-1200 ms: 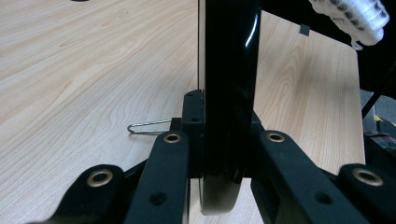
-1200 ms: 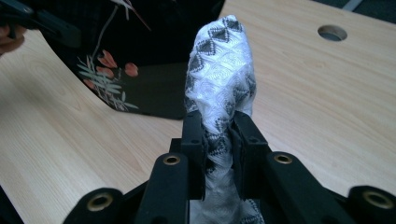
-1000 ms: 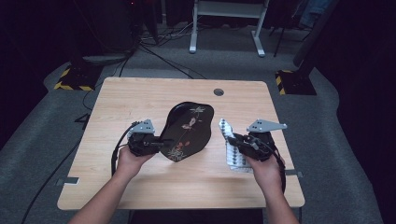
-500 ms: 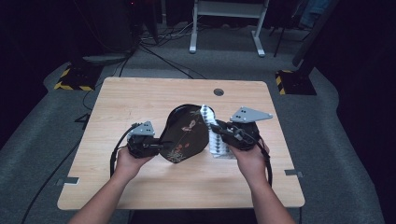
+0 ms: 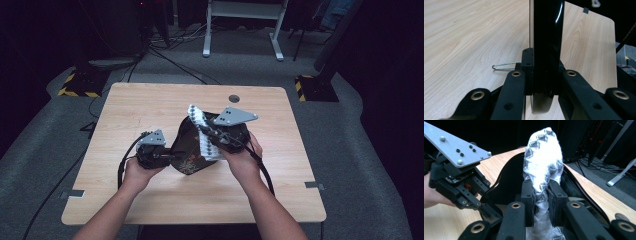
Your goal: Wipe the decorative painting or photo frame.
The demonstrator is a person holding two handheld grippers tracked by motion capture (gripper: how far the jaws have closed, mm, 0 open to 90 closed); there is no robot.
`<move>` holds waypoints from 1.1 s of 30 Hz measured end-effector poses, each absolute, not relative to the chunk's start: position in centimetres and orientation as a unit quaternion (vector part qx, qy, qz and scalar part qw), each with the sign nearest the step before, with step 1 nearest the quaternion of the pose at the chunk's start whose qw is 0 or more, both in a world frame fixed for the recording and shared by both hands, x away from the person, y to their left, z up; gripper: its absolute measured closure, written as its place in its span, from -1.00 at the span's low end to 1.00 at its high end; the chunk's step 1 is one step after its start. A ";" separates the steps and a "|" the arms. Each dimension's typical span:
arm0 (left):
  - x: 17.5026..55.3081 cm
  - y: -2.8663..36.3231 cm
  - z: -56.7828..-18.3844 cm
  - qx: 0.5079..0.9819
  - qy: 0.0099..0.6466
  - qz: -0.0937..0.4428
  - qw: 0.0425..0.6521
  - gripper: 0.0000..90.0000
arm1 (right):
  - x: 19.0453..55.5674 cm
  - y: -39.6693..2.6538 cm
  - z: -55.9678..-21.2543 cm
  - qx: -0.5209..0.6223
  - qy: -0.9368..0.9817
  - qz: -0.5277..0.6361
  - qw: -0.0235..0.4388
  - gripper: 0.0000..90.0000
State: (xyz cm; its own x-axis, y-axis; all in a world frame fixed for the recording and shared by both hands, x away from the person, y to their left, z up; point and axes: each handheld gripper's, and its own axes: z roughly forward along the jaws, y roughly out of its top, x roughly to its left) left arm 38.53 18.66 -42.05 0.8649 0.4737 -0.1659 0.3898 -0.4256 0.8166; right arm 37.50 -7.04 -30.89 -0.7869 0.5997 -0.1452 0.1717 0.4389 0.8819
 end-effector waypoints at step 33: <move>38.2 17.9 -41.8 0.853 0.238 0.059 0.461 0.76 | 38.4 -6.4 -31.1 0.247 0.826 0.450 0.235 0.74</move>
State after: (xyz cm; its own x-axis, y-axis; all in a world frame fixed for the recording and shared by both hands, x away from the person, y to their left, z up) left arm 38.16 17.86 -41.84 0.8801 0.4599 -0.1179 0.3506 -0.4619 0.8147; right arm 38.43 -6.36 -31.08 -0.7681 0.6185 -0.1660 0.1960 0.4737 0.8586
